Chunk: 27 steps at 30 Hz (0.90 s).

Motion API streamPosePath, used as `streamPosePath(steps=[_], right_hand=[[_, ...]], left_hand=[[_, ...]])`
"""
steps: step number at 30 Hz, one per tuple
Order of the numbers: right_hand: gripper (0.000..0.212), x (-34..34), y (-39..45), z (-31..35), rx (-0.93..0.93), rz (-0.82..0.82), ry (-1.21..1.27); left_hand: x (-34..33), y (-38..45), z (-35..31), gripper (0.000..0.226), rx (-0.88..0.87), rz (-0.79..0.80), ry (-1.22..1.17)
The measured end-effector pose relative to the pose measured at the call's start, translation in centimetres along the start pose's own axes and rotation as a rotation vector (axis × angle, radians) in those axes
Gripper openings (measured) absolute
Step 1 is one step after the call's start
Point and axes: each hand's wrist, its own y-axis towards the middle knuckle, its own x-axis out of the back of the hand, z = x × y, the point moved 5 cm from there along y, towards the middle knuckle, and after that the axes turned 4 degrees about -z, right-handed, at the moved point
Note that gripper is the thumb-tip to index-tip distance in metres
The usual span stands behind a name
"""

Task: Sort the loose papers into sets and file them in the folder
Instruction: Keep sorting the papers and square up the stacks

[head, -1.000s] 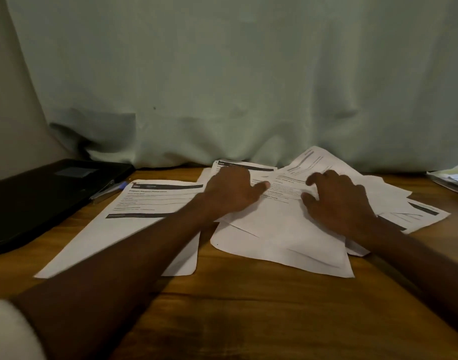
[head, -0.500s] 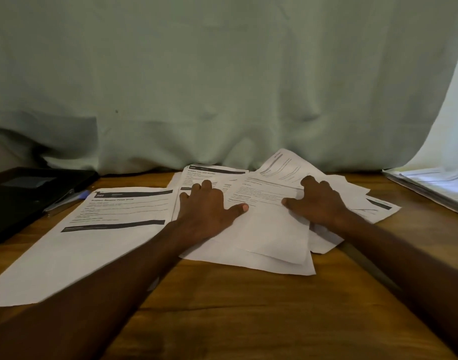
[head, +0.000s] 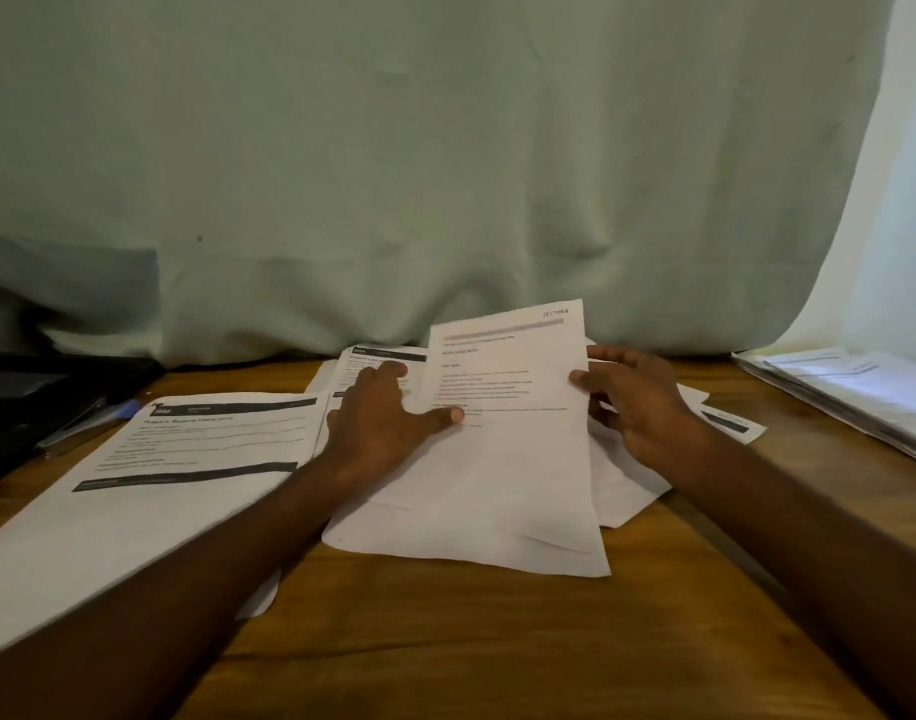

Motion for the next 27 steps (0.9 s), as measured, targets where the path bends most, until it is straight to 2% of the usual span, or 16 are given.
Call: streamPosePath(steps=[2, 4, 7, 9, 13, 15, 17, 19, 21, 22, 25, 27], right_hand=[[0.030, -0.2, 0.0, 0.0, -0.009, 0.050, 0.074], [0.028, -0.4, 0.1, -0.1, -0.018, 0.080, 0.114], [0.028, -0.8, 0.0, 0.1, -0.005, 0.130, 0.141], [0.028, -0.9, -0.2, 0.3, 0.015, 0.151, 0.155], [0.023, -1.5, -0.5, 1.0, -0.002, 0.209, 0.325], [0.016, -1.5, -0.9, 1.1, -0.023, 0.182, 0.306], [0.023, -1.0, -0.8, 0.9, 0.035, 0.074, 0.090], [0.028, -0.5, -0.7, 1.0, 0.236, -0.042, -0.273], [0.021, -1.3, -1.0, 0.9, 0.470, -0.030, -0.629], [0.017, -1.9, -1.2, 0.6, 0.529, 0.008, -0.757], [0.024, -2.9, -1.5, -0.5, 0.533, 0.099, -0.940], [0.036, -2.8, -1.5, -0.6, 0.496, 0.085, -1.047]], left_hand=[[1.1, 0.5, 0.1, 0.090, 0.063, -0.057, -0.187], [2.0, 0.7, 0.2, 0.070, 0.109, -0.060, -0.349], [1.9, 0.6, 0.1, 0.032, 0.198, 0.091, -0.691], [2.0, 0.4, 0.5, 0.021, 0.270, 0.159, -0.829], [4.3, 1.7, 1.5, 0.016, 0.235, 0.047, -0.741], [6.0, 2.8, 2.8, 0.015, 0.237, -0.053, -0.689], [7.9, 3.9, 4.8, 0.022, 0.209, -0.188, -0.427], [9.7, 4.5, 7.4, 0.024, 0.214, -0.288, -0.199], [11.1, 4.7, 9.2, 0.022, 0.226, -0.297, -0.034], [11.5, 4.9, 9.8, 0.021, 0.221, -0.286, 0.043], [11.9, 5.4, 10.6, 0.021, 0.202, -0.262, 0.159], [11.6, 5.4, 10.5, 0.022, 0.166, -0.248, 0.215]])
